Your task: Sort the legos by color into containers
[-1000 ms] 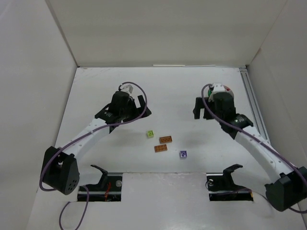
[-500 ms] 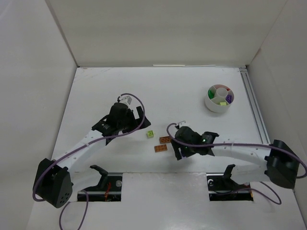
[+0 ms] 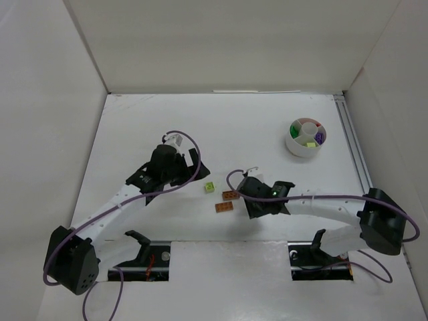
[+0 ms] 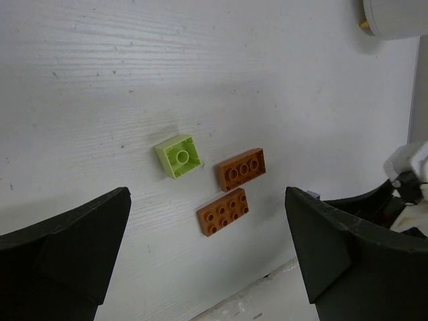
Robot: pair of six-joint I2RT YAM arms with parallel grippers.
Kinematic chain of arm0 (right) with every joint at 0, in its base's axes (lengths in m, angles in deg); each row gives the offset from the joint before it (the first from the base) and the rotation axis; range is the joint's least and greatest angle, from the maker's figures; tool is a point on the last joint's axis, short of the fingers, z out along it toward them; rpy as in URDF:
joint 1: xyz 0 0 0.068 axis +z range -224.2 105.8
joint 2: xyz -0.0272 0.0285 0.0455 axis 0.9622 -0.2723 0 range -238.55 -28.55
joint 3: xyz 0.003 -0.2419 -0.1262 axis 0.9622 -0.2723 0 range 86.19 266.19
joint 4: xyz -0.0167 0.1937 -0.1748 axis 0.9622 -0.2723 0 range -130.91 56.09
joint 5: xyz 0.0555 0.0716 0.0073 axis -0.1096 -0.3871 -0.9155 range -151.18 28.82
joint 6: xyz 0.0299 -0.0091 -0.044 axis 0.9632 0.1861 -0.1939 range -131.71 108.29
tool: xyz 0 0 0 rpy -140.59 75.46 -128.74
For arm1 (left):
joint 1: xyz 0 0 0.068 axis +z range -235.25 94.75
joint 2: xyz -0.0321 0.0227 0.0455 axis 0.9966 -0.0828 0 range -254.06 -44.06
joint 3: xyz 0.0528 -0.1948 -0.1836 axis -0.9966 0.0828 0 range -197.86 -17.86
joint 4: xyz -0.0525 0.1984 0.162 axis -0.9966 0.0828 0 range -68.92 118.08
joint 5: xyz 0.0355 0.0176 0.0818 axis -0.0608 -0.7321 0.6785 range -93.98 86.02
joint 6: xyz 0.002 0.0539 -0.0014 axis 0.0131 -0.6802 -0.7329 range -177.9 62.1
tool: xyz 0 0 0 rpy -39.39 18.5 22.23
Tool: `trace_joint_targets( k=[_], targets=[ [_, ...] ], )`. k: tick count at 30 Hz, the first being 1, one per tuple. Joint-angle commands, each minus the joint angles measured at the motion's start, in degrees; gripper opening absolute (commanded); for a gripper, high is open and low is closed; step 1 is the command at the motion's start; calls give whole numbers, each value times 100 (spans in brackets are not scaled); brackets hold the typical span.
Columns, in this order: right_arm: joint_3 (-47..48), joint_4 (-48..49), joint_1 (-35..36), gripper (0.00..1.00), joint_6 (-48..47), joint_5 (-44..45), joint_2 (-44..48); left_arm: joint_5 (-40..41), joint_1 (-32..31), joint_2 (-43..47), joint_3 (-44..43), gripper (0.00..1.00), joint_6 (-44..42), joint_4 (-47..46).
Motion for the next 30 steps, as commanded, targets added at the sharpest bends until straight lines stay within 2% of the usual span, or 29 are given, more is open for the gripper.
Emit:
trace_joint_targets(
  k=[1, 5, 6, 9, 11, 12, 13, 16, 21, 30],
  targets=[
    [511, -170, 42, 25, -59, 552, 334, -61, -30, -24, -26, 99, -30, -203],
    [863, -284, -747, 24, -595, 772, 466, -132, -30, -191, -158, 99, -144, -203],
    [916, -206, -1289, 24, -744, 772, 467, -132, -30, -191, -158, 99, -213, -203],
    [1171, 67, -2162, 24, -1456, 466, 765, -185, -30, -262, -219, 99, -284, -142],
    [1417, 173, -3023, 24, -1851, 465, 897, -185, -30, -323, -271, 99, -398, -19],
    [1531, 173, -3330, 24, -1940, 465, 898, -132, -30, -384, -272, 99, -399, -19],
    [1767, 173, -3951, 24, -2028, 387, 898, -80, -30, -385, -272, 99, -399, -19],
    [2067, 296, -4963, 24, -2379, 149, 626, -131, -30, -499, -324, 99, -460, -19],
    [2839, 348, -5916, 25, -2792, -141, -295, -132, -30, -797, -386, 99, -522, 34],
    [3623, 349, -6453, 27, -2855, -167, -1439, -184, -30, -1334, -632, 99, -645, 34]
  ],
)
